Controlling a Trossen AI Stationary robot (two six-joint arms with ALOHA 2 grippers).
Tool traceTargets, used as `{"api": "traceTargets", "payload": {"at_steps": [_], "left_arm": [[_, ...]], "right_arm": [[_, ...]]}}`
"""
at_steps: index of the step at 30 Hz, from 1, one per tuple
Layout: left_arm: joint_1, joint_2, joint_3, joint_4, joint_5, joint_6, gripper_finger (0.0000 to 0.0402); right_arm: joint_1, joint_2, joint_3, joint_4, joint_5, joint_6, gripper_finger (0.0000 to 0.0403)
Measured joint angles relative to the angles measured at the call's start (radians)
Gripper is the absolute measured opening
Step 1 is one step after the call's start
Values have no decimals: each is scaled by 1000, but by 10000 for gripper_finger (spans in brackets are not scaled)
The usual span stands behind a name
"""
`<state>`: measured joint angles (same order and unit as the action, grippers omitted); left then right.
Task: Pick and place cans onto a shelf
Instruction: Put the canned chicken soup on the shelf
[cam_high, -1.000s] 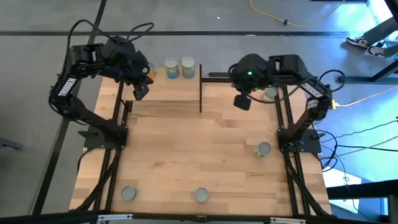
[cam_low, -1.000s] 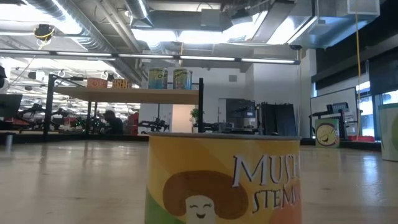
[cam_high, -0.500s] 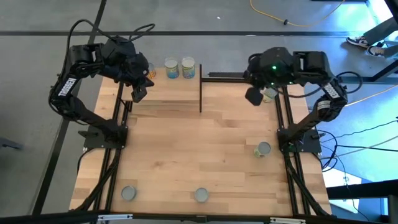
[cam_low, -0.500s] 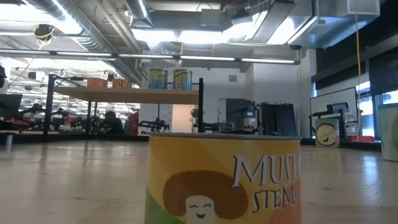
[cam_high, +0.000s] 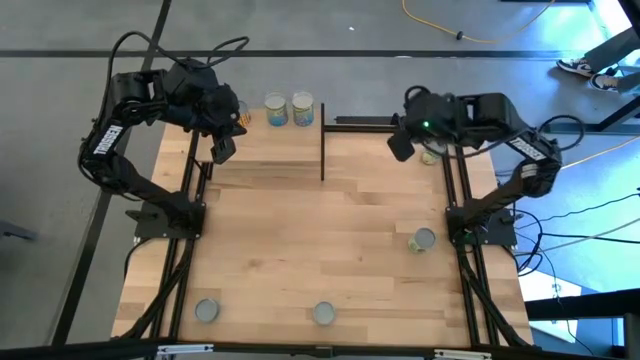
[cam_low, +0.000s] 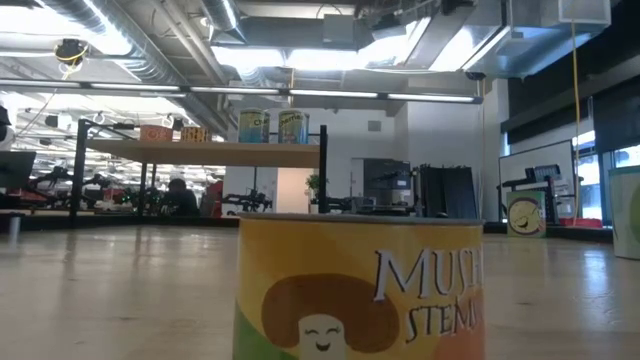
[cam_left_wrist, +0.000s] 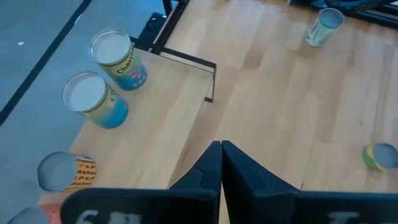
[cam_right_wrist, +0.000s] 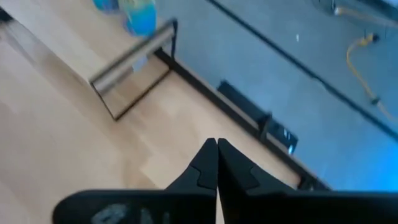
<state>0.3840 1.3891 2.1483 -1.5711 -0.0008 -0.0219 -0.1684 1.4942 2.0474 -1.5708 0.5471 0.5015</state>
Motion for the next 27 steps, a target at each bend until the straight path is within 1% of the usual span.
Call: {"api": "traceTargets", "payload": {"at_steps": [4, 8, 14, 17, 19, 22, 23, 27], "left_arm": [[0, 0, 0, 0, -4, 0, 0], [0, 0, 0, 0, -5, -14, 0], [0, 9, 0, 0, -9, -52, 0], [0, 14, 0, 0, -9, -54, 0], [0, 24, 0, 0, -9, -53, 0], [0, 38, 0, 0, -9, -53, 0], [0, 43, 0, 0, -9, -53, 0], [0, 65, 0, 0, -9, -53, 0]], "right_arm": [[1, -106, -176, -1, -29, 120, 0], [14, -228, -337, -2, -107, 263, 0], [25, -378, -554, -2, -71, 495, 0], [16, -399, -642, -2, -88, 565, 2], [14, -397, -697, 3, -96, 560, 9], [12, -398, -766, 1, -44, 534, 28], [3, -397, -783, 0, -45, 537, 35], [-48, -397, -821, 5, -114, 568, 65]]}}
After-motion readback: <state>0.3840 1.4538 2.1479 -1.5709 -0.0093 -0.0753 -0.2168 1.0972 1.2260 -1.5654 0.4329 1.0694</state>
